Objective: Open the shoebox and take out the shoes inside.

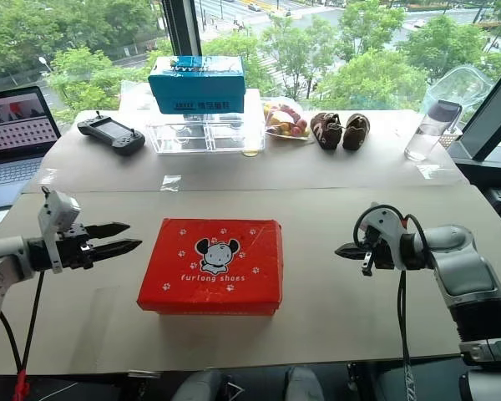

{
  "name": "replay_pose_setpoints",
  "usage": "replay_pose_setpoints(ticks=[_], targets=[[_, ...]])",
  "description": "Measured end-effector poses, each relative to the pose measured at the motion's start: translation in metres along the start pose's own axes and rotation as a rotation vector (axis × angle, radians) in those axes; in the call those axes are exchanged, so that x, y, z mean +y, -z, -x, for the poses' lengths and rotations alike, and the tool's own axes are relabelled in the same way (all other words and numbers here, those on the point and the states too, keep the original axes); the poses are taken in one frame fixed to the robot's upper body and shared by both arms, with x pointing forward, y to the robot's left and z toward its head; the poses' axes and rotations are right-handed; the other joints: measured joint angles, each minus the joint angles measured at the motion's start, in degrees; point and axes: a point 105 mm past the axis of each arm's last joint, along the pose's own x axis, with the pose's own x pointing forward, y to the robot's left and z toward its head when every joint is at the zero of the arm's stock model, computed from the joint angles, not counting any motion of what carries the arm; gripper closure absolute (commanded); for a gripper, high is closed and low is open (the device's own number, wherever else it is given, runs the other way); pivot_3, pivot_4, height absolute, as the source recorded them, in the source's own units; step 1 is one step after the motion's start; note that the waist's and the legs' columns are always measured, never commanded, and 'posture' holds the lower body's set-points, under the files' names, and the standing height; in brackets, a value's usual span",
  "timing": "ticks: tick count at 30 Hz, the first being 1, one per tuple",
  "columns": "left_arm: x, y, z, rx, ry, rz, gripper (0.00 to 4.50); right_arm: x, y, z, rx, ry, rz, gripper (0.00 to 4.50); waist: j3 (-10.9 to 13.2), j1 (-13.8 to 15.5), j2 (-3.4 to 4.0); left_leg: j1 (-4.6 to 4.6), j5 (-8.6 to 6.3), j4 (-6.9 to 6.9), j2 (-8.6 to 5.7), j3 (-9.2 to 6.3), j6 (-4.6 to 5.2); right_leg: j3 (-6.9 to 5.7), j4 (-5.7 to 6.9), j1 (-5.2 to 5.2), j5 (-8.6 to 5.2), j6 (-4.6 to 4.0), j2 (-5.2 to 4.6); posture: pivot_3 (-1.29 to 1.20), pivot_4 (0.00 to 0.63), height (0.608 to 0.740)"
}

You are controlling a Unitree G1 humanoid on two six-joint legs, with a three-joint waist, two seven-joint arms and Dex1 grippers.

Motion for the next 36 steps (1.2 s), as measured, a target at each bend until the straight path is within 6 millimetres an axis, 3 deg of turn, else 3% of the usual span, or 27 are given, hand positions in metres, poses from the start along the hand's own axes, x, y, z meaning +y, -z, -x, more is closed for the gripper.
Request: replay_pose_setpoints(ticks=[3,5,11,15,19,26,32,36], targets=[[0.002,-0.038,0.016,-0.071,0.032,-0.039,0.02,0.031,-0.004,0.006,0.027,-0.143,-0.03,4.5,0.0,0.1,-0.03,0.17,-0.19,-0.01,0.02,-0.02,0.31,-0.01,-0.02,0.17,-0.03,0.04,0.0,0.0,0.15,0.74],[0.0,-0.055,0.02,-0.112,0.066,-0.059,0.02,0.047,0.007,-0.003,0.062,-0.212,-0.062,4.5,0.0,0.2,-0.07,0.21,-0.21,-0.01,0.0,-0.01,0.3,0.0,-0.03,0.22,-0.07,0.11,-0.02,0.0,0.15,0.74],[-0.025,-0.061,0.021,-0.029,0.223,-0.117,0.02,0.077,0.028,-0.051,0.002,-0.365,-0.187,4.5,0.1,0.0,-0.18,0.09,0.01,-0.01,-0.05,0.11,-0.09,0.14,0.05,0.02,-0.09,0.12,-0.01,0.0,0.15,0.74],[-0.039,-0.054,0.027,0.043,0.305,-0.13,0.02,0.082,0.03,-0.063,-0.031,-0.392,-0.22,4.5,0.1,0.1,-0.18,0.09,0.01,0.0,-0.07,0.15,-0.09,0.17,0.01,0.03,-0.12,0.15,-0.01,0.0,0.15,0.74],[-0.045,-0.04,0.035,0.091,0.356,-0.114,0.02,0.092,0.019,-0.076,-0.11,-0.469,-0.244,4.5,0.1,0.1,-0.2,0.13,0.01,0.0,-0.01,0.14,-0.09,0.16,0.05,0.02,-0.14,0.14,0.01,0.0,0.15,0.74],[-0.047,-0.032,0.047,0.106,0.353,-0.221,0.02,0.079,0.002,-0.103,-0.2,-0.429,-0.217,4.5,0.1,0.0,-0.21,0.12,-0.02,-0.01,-0.02,0.14,-0.12,0.17,0.05,0.0,-0.15,0.09,0.01,0.0,0.15,0.74],[-0.035,-0.008,0.062,0.143,0.295,-0.202,0.02,0.08,-0.006,-0.101,-0.25,-0.452,-0.238,4.5,0.1,0.0,-0.21,0.11,-0.02,-0.01,0.01,0.18,-0.13,0.18,0.05,-0.05,-0.15,0.07,0.02,0.0,0.15,0.74],[-0.031,0.002,0.075,0.15,0.255,-0.184,0.02,0.073,-0.032,-0.088,-0.363,-0.435,-0.229,4.5,0.1,-0.1,-0.19,0.12,-0.05,-0.01,0.04,0.2,-0.17,0.21,0.06,-0.08,-0.14,0.06,0.01,0.0,0.15,0.74]])
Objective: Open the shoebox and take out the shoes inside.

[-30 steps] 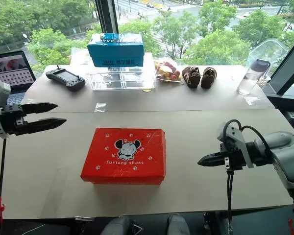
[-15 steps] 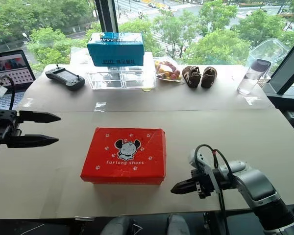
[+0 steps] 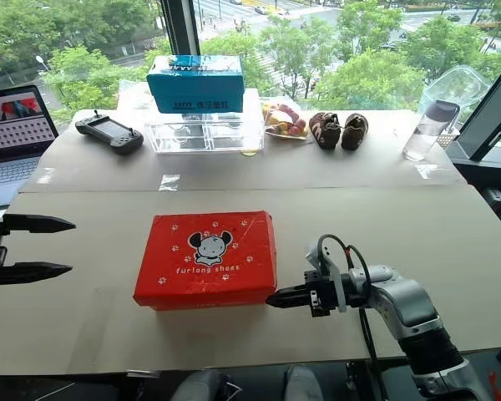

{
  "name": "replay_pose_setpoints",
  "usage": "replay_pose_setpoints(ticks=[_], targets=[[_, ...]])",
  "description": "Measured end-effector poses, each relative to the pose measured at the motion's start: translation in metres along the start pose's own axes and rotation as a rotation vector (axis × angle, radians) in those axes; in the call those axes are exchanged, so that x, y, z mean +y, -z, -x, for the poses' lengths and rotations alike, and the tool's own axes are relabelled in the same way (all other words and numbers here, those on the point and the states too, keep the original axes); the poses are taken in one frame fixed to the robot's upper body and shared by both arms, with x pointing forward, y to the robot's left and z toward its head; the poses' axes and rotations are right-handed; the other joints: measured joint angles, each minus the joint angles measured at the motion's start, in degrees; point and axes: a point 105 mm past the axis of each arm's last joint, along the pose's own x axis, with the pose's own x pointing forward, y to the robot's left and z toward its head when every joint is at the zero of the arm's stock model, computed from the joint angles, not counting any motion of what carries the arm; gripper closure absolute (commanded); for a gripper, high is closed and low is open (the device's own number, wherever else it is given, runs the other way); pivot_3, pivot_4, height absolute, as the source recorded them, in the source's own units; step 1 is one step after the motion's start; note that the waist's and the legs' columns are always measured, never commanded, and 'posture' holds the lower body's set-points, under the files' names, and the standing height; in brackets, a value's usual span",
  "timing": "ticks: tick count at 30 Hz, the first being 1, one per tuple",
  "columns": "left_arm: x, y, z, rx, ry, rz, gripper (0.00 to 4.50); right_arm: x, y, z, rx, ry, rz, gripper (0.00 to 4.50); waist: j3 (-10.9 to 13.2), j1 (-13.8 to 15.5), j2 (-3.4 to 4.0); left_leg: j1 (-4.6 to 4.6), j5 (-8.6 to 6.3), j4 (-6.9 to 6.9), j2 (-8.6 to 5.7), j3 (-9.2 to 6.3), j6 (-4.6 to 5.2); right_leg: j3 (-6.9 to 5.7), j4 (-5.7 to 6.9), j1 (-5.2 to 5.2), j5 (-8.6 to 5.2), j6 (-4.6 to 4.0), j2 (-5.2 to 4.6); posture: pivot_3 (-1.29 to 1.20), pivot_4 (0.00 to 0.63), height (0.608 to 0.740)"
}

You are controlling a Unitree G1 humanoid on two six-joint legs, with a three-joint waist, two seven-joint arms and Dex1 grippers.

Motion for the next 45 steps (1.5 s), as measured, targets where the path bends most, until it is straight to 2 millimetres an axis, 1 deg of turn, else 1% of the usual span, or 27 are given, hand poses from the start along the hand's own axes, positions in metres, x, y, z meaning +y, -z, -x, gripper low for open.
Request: replay_pose_setpoints(ticks=[3,6,8,9,10,12,13,14,15,16,18,19,21,23,25,27,29,30,32,34,36,39,41,42,45], targets=[[-0.005,0.011,0.003,0.005,-0.007,0.023,0.02,0.002,-0.034,0.005,-0.091,0.004,0.037,4.5,0.0,0.1,0.01,-0.01,-0.05,0.0,0.05,-0.01,-0.04,-0.01,0.01,-0.05,0.0,-0.04,0.01,0.0,0.15,0.74],[-0.007,0.014,0.006,-0.013,-0.021,0.024,0.02,0.01,-0.063,0.007,-0.154,-0.03,0.068,4.5,0.0,0.2,0.01,-0.07,-0.08,-0.01,0.05,-0.01,-0.05,-0.02,0.01,-0.12,0.02,-0.07,0.0,0.0,0.15,0.74],[-0.007,0.014,0.008,-0.029,-0.04,0.021,0.02,0.012,-0.082,0.004,-0.179,-0.045,0.098,4.5,0.0,0.2,0.01,-0.15,-0.08,-0.01,0.04,0.01,-0.05,0.0,0.03,-0.22,0.04,-0.09,0.0,0.0,0.15,0.74],[-0.007,0.015,0.008,-0.044,-0.059,0.018,0.02,0.011,-0.1,-0.002,-0.211,-0.046,0.135,4.5,0.0,0.1,0.01,-0.18,-0.07,-0.01,0.04,0.01,-0.06,0.0,0.04,-0.27,0.07,-0.13,0.0,0.0,0.15,0.74],[-0.006,0.014,0.007,-0.052,-0.064,0.013,0.02,0.01,-0.112,-0.007,-0.233,-0.042,0.158,4.5,0.0,0.0,0.01,-0.19,-0.05,-0.01,0.04,0.03,-0.09,0.0,0.08,-0.33,0.1,-0.18,0.0,0.0,0.15,0.74],[-0.005,0.012,0.004,-0.078,-0.086,0.0,0.02,-0.004,-0.14,-0.018,-0.3,0.032,0.212,4.5,0.0,-0.2,0.0,-0.23,-0.01,-0.02,0.08,0.05,-0.16,0.0,0.13,-0.42,0.13,-0.24,0.06,0.0,0.15,0.74],[-0.004,0.011,0.003,-0.089,-0.1,-0.006,0.02,-0.019,-0.154,-0.023,-0.344,0.113,0.231,4.5,0.0,-0.3,0.0,-0.23,0.02,-0.05,0.06,0.07,-0.2,0.01,0.15,-0.45,0.13,-0.24,0.08,0.0,0.15,0.74],[-0.003,0.009,0.002,-0.099,-0.11,-0.015,0.02,-0.036,-0.164,-0.026,-0.376,0.203,0.233,4.5,0.0,-0.4,0.0,-0.27,0.04,-0.07,0.04,0.12,-0.23,0.03,0.17,-0.51,0.13,-0.24,0.08,0.0,0.15,0.74],[-0.002,0.009,0.002,-0.106,-0.119,-0.02,0.02,-0.049,-0.17,-0.028,-0.392,0.274,0.235,4.5,0.0,-0.5,0.0,-0.3,0.04,-0.1,0.01,0.13,-0.24,0.04,0.16,-0.54,0.14,-0.24,0.09,0.0,0.15,0.74],[-0.002,0.008,0.001,-0.114,-0.13,-0.026,0.02,-0.066,-0.175,-0.028,-0.407,0.364,0.231,4.5,0.0,-0.4,0.0,-0.37,0.05,-0.11,-0.06,0.12,-0.24,0.03,0.17,-0.58,0.13,-0.24,0.08,0.0,0.15,0.74],[-0.001,0.009,-0.001,-0.137,-0.149,-0.033,0.02,-0.086,-0.177,-0.027,-0.413,0.467,0.227,4.5,0.0,-0.1,0.01,-0.44,0.06,-0.19,-0.07,0.11,-0.25,-0.02,0.25,-0.59,0.15,-0.21,0.08,0.0,0.15,0.74],[-0.001,0.009,-0.002,-0.148,-0.158,-0.033,0.02,-0.092,-0.176,-0.026,-0.407,0.494,0.226,4.5,0.0,-0.1,0.01,-0.5,0.07,-0.18,-0.07,0.11,-0.25,-0.06,0.23,-0.6,0.15,-0.21,0.09,0.0,0.15,0.74],[0.0,0.008,-0.005,-0.166,-0.18,-0.039,0.02,-0.091,-0.174,-0.025,-0.39,0.475,0.23,4.5,0.0,-0.1,0.01,-0.59,0.07,-0.2,-0.07,0.1,-0.24,-0.09,0.13,-0.64,0.14,-0.17,0.1,0.0,0.15,0.74],[0.0,0.004,-0.008,-0.182,-0.196,-0.055,0.02,-0.08,-0.173,-0.021,-0.341,0.422,0.252,4.5,0.0,-0.2,0.01,-0.66,0.06,-0.22,-0.08,0.09,-0.23,-0.1,0.05,-0.65,0.1,-0.11,0.11,0.0,0.15,0.74],[-0.003,0.0,-0.013,-0.202,-0.192,-0.071,0.02,-0.059,-0.167,-0.013,-0.259,0.328,0.314,4.5,0.0,-0.1,0.01,-0.66,0.0,-0.25,-0.07,0.05,-0.17,-0.13,0.0,-0.62,0.05,-0.03,0.1,0.0,0.15,0.74],[-0.007,-0.003,-0.019,-0.214,-0.183,-0.069,0.02,-0.043,-0.159,-0.009,-0.168,0.265,0.377,4.5,0.0,-0.2,0.01,-0.65,-0.01,-0.25,-0.07,0.06,-0.14,-0.13,-0.01,-0.59,0.03,0.01,0.1,0.0,0.15,0.74],[-0.009,-0.005,-0.027,-0.214,-0.176,-0.072,0.02,-0.03,-0.147,-0.01,-0.063,0.207,0.436,4.5,0.0,-0.3,0.01,-0.6,-0.01,-0.21,-0.07,0.08,-0.14,-0.11,0.01,-0.56,0.02,0.01,0.1,0.0,0.15,0.74],[-0.01,-0.007,-0.032,-0.213,-0.167,-0.076,0.0,-0.026,-0.141,-0.013,-0.015,0.185,0.46,3.93,0.0,-0.5,0.01,-0.52,-0.01,-0.19,-0.06,0.09,-0.14,-0.08,0.07,-0.5,0.03,0.01,0.11,0.0,0.15,0.74],[-0.01,-0.014,-0.04,-0.221,-0.153,-0.087,0.0,-0.02,-0.13,-0.021,0.078,0.143,0.514,3.38,0.0,-0.8,-0.01,-0.4,-0.02,-0.18,-0.08,0.1,-0.13,-0.02,0.06,-0.47,0.03,0.0,0.09,0.0,0.15,0.74],[-0.009,-0.018,-0.046,-0.229,-0.145,-0.099,0.0,-0.016,-0.123,-0.03,0.137,0.107,0.565,2.68,0.0,-0.9,-0.01,-0.25,0.01,-0.15,-0.05,0.1,-0.16,0.03,0.12,-0.44,0.09,-0.1,0.09,0.0,0.15,0.74],[-0.01,-0.02,-0.05,-0.231,-0.134,-0.104,0.0,-0.016,-0.12,-0.039,0.151,0.096,0.592,2.0,0.0,-0.9,-0.01,-0.14,0.06,-0.14,-0.01,0.1,-0.22,0.04,0.16,-0.38,0.14,-0.18,0.11,0.0,0.15,0.74],[-0.01,-0.023,-0.056,-0.232,-0.123,-0.111,0.0,-0.028,-0.117,-0.051,0.164,0.128,0.612,1.0,0.0,-1.0,-0.01,-0.09,0.1,-0.14,-0.03,0.11,-0.28,0.05,0.19,-0.35,0.16,-0.21,0.12,0.0,0.15,0.74],[-0.009,-0.025,-0.058,-0.235,-0.122,-0.119,0.0,-0.044,-0.116,-0.054,0.171,0.198,0.593,0.25,0.0,-1.0,-0.01,-0.2,0.1,-0.14,-0.05,0.11,-0.29,0.06,0.17,-0.43,0.16,-0.21,0.12,0.0,0.15,0.74],[-0.009,-0.025,-0.058,-0.235,-0.123,-0.12,0.0,-0.051,-0.117,-0.054,0.18,0.229,0.585,0.06,0.0,-1.0,-0.01,-0.29,0.11,-0.15,-0.05,0.11,-0.29,0.05,0.23,-0.5,0.16,-0.21,0.12,0.0,0.15,0.74],[-0.009,-0.025,-0.059,-0.233,-0.129,-0.12,0.0,-0.064,-0.116,-0.051,0.196,0.282,0.556,0.06,0.0,-0.9,-0.01,-0.41,0.11,-0.15,-0.03,0.1,-0.3,-0.01,0.23,-0.52,0.16,-0.21,0.17,0.0,0.15,0.74]])
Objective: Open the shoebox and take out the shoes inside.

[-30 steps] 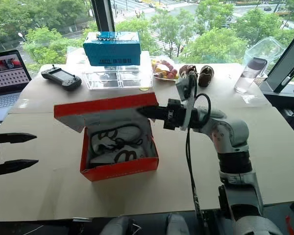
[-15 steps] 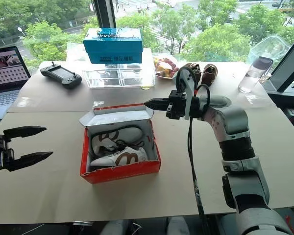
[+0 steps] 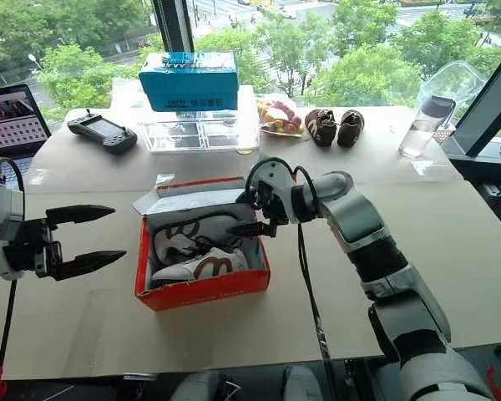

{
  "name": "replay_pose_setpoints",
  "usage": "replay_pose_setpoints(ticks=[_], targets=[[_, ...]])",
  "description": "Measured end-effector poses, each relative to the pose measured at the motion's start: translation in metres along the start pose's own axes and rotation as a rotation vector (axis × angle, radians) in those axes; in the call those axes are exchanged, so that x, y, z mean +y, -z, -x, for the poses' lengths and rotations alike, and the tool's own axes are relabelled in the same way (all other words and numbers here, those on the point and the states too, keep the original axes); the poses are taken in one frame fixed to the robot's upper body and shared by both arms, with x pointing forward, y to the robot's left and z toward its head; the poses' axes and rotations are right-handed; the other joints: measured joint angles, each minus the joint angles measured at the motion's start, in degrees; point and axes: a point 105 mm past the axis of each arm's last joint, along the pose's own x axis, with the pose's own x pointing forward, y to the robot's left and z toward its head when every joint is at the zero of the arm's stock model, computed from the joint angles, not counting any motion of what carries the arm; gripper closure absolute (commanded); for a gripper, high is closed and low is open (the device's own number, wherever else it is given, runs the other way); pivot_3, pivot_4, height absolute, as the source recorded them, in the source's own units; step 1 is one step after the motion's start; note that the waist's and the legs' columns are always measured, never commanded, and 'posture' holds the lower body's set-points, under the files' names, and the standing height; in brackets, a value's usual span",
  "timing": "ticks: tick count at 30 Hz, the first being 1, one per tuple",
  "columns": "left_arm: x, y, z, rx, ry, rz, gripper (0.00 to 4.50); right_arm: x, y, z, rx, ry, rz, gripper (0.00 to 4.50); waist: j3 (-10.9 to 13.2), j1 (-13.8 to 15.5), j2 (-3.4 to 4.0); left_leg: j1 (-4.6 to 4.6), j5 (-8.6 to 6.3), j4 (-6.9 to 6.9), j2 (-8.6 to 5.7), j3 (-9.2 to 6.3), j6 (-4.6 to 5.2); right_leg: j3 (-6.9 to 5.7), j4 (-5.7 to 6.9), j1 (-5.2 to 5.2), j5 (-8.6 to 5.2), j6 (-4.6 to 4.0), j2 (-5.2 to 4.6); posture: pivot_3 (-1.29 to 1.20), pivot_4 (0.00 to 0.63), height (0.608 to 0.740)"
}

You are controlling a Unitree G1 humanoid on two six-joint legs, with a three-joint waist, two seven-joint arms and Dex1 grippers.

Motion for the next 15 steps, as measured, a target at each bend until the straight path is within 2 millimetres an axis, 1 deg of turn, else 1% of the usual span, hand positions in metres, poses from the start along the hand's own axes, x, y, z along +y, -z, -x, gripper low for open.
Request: replay_pose_setpoints(ticks=[3,6,9,15], targets=[[-0.001,0.0,-0.001,0.003,-0.005,-0.004,0.0,-0.006,0.001,-0.004,0.015,0.012,-0.01,0.06,0.0,-0.2,0.0,-0.01,0.0,-0.02,0.02,0.01,0.0,0.0,-0.09,0.01,-0.01,0.02,0.04,0.0,0.15,0.74],[-0.003,0.001,-0.002,0.009,-0.006,-0.005,0.0,-0.007,0.003,-0.005,0.024,0.004,-0.01,0.06,0.0,-0.3,0.0,0.0,0.0,-0.03,0.04,0.01,0.0,0.0,-0.11,0.03,-0.02,0.03,0.05,0.0,0.15,0.74],[-0.004,0.002,-0.002,0.011,-0.009,0.001,0.0,-0.006,-0.001,-0.004,0.023,-0.024,0.001,0.06,0.0,-0.4,0.0,0.03,0.0,-0.01,0.09,0.01,-0.01,0.0,-0.09,0.05,-0.02,0.02,0.08,0.0,0.15,0.74],[-0.004,0.003,-0.002,0.016,-0.019,0.008,0.0,0.007,-0.014,0.002,0.006,-0.114,0.019,0.06,0.0,-0.4,0.01,0.04,0.01,-0.01,0.13,0.0,-0.01,0.0,-0.07,0.05,-0.01,0.02,0.1,0.0,0.15,0.74]])
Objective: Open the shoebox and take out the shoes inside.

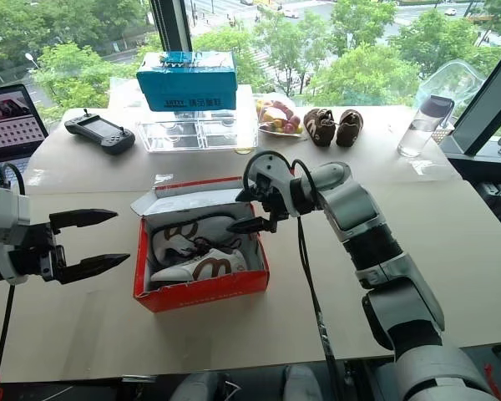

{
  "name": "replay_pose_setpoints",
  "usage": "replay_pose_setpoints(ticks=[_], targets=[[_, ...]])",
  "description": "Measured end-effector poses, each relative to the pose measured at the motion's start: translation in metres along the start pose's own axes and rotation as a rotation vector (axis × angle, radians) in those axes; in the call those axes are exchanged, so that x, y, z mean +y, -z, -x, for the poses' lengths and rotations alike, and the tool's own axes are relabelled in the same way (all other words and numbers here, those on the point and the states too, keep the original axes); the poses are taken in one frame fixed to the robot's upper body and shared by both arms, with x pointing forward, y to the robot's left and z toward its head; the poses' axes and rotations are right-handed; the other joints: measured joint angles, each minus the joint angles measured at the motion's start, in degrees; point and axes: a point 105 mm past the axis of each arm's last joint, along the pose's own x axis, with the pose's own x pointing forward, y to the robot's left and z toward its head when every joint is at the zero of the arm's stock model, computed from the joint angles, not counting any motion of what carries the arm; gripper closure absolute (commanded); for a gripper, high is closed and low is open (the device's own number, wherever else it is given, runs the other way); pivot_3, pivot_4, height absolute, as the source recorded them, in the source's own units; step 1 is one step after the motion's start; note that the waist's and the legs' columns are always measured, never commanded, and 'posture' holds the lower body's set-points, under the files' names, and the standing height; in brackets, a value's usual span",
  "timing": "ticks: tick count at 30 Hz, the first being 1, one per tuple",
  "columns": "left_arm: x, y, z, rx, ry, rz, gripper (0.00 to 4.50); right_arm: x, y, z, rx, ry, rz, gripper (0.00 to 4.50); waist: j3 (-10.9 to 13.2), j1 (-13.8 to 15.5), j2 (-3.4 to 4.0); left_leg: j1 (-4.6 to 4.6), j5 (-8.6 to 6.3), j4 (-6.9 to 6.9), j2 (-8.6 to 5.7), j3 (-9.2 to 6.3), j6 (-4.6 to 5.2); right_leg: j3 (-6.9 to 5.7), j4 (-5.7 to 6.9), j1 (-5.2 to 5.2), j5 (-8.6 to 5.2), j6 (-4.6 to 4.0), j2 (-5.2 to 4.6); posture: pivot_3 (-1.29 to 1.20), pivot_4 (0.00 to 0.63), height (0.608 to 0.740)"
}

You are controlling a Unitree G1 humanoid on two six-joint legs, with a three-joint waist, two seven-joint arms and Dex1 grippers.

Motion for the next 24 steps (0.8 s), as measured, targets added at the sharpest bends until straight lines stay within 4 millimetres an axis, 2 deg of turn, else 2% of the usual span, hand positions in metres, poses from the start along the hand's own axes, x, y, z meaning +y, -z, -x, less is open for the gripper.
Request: replay_pose_setpoints(ticks=[6,13,20,24], targets=[[0.001,0.0,0.0,-0.002,-0.01,0.0,0.0,0.004,0.001,-0.004,0.008,-0.02,0.007,0.06,0.0,0.0,0.0,0.0,0.0,0.0,-0.01,0.0,-0.01,0.0,0.01,0.0,0.0,0.0,0.0,0.0,0.15,0.74],[0.003,0.0,0.0,-0.002,-0.018,0.0,0.0,-0.003,0.021,-0.014,0.072,0.01,0.002,0.06,0.0,-0.1,0.0,0.0,0.01,0.0,-0.01,0.0,-0.02,0.0,0.0,-0.01,0.0,0.0,0.01,0.0,0.15,0.74],[0.0,0.002,0.001,-0.002,-0.02,0.011,0.0,-0.014,0.022,-0.033,0.08,0.053,0.023,0.06,0.0,-0.4,0.0,0.1,0.05,0.0,0.0,0.01,-0.09,0.04,0.01,0.02,0.01,-0.03,0.02,0.0,0.15,0.74],[0.0,0.003,0.002,-0.006,-0.03,0.016,0.0,-0.009,0.021,-0.048,0.078,0.03,0.029,0.06,0.0,-0.4,0.0,0.12,0.1,0.0,0.17,0.02,-0.18,0.06,0.0,0.02,0.09,-0.17,0.17,0.0,0.15,0.74]])
